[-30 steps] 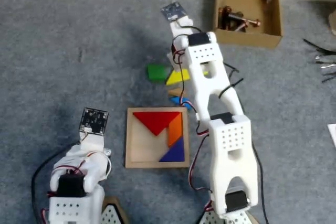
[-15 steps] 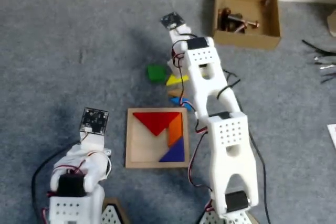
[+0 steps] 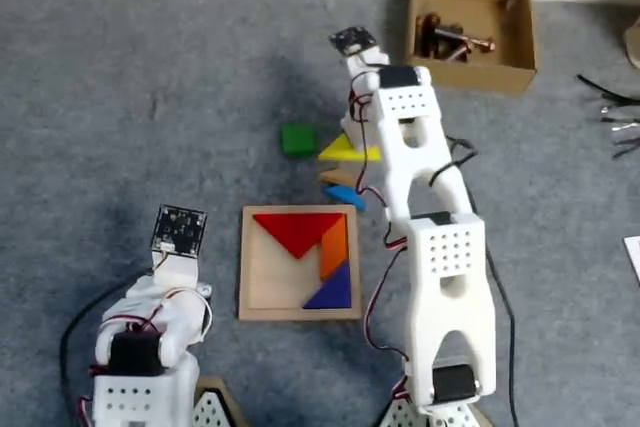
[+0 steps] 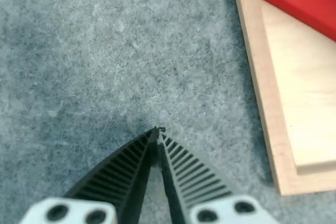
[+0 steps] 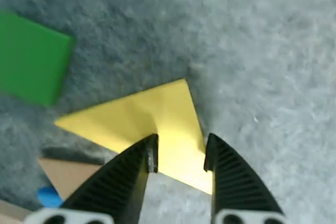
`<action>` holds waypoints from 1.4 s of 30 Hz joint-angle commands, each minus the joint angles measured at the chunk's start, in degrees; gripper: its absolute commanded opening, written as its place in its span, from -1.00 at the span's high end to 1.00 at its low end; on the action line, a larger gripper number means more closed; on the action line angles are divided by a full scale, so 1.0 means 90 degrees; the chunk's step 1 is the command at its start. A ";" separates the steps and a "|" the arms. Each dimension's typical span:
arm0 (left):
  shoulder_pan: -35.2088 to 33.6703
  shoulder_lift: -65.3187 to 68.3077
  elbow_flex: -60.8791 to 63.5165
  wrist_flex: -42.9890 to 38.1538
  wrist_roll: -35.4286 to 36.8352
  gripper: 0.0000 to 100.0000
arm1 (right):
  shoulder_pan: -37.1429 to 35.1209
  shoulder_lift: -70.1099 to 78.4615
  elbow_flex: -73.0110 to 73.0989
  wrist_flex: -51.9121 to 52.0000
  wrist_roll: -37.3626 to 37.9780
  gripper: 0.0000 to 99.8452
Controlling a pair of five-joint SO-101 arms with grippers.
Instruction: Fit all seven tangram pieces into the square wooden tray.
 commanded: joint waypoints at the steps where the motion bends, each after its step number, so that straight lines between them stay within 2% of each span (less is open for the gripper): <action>1: 0.0083 -0.0044 0.0122 0.0029 -0.0020 0.99 | 0.0278 -0.0024 -0.0005 0.0327 0.0059 0.72; 15: 0.0083 -0.0044 0.0122 0.0029 -0.0020 0.99 | 0.0796 -0.0034 -0.0083 0.1324 0.0068 0.72; 22: 0.0083 -0.0044 0.0122 0.0029 -0.0020 0.99 | 0.0845 -0.0034 -0.2281 0.2593 0.0029 0.72; 26: 0.0083 -0.0044 0.0122 0.0029 -0.0020 0.99 | 0.0679 0.0044 -0.3189 0.2564 0.0020 0.72; 29: 0.0083 -0.0044 0.0122 0.0029 -0.0020 0.99 | 0.0415 0.0269 -0.3219 0.2554 0.0010 0.72; 37: 0.0083 -0.0044 0.0122 0.0029 -0.0020 0.99 | 0.0200 0.1275 -0.3219 0.1626 0.0010 0.72; 42: 0.0083 -0.0044 0.0122 0.0029 -0.0020 0.99 | 0.0103 0.1548 -0.3219 0.1636 0.0010 0.72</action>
